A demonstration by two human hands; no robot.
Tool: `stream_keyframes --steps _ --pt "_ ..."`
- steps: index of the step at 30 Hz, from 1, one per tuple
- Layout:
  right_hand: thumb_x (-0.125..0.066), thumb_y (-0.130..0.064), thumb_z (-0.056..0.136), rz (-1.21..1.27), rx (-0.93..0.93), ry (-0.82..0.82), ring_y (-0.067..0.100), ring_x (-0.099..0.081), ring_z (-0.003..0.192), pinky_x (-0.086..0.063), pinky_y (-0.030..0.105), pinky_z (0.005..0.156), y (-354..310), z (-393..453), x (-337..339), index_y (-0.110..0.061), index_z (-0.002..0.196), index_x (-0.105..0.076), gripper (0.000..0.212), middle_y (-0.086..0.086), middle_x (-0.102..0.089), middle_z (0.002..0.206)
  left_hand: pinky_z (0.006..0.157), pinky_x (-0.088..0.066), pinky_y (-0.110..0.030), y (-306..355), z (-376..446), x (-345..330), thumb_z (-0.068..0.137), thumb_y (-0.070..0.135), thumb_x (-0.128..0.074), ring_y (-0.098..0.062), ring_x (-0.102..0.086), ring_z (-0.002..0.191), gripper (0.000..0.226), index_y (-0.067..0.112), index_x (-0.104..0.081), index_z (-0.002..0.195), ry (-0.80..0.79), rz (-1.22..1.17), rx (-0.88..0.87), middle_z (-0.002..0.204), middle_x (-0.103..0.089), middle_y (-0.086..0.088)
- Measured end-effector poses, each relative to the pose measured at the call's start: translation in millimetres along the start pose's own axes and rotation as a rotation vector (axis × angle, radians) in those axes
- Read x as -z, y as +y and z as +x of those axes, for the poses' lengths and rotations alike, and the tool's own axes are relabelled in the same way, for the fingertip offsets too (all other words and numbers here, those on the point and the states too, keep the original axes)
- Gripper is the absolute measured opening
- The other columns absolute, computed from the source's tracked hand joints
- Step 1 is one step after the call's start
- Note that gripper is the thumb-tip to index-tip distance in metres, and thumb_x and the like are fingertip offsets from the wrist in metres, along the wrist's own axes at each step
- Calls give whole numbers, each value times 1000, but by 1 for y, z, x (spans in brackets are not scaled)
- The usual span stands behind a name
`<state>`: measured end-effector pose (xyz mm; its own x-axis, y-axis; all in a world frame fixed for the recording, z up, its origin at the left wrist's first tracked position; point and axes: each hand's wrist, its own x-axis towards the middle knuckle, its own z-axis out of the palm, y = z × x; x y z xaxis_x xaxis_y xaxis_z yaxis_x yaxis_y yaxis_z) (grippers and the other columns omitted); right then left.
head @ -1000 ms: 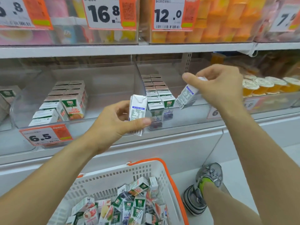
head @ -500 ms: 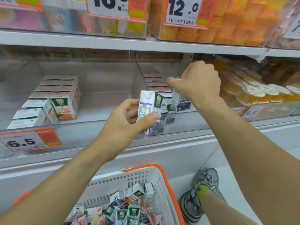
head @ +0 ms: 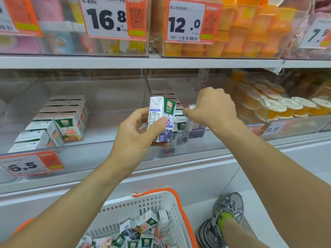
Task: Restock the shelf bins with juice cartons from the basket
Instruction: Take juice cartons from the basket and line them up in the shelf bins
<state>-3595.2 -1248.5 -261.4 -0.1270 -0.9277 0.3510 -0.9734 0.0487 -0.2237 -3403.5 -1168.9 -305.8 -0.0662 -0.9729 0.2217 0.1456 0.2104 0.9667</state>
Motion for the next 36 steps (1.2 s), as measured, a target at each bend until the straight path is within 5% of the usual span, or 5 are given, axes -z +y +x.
stream_keyframes --steps 8,16,19,26,36 --pt "-52 -27 98 336 81 -462 22 -71 63 -59 37 67 23 -1 -8 -6 77 -68 33 12 -73 77 72 -61 -37 -5 5 -9 78 36 -68 -25 -73 95 53 15 -59 126 11 -17 14 113 -73 -4" --pt "-59 -38 91 1123 315 -555 26 -71 84 -62 45 70 23 -14 27 -10 120 -66 41 14 -74 99 71 -58 -25 -4 21 -33 86 40 -64 -15 -73 89 41 22 -57 122 -78 118 -103 107 -75 3" --pt "-60 -29 90 1214 313 -389 24 -72 78 -60 39 66 30 -6 18 -4 115 -66 36 17 -74 95 93 -43 -15 -6 30 -30 89 49 -65 -3 -55 119 41 34 -56 126 46 598 -341 123 -64 18" --pt "-69 -17 92 794 51 -25 27 -65 107 -55 35 88 55 74 -33 -8 127 -59 37 8 -64 120 111 -27 -19 -29 39 -7 66 48 -86 -2 -29 136 100 28 -33 148 78 1008 -263 154 -26 16" --pt "-73 -24 89 502 -45 -196 27 -58 124 -44 28 104 11 157 -113 -12 128 -60 43 7 -57 139 102 -28 -13 -46 40 -1 63 54 -85 7 -32 132 102 39 -30 148 124 920 -343 154 -21 30"
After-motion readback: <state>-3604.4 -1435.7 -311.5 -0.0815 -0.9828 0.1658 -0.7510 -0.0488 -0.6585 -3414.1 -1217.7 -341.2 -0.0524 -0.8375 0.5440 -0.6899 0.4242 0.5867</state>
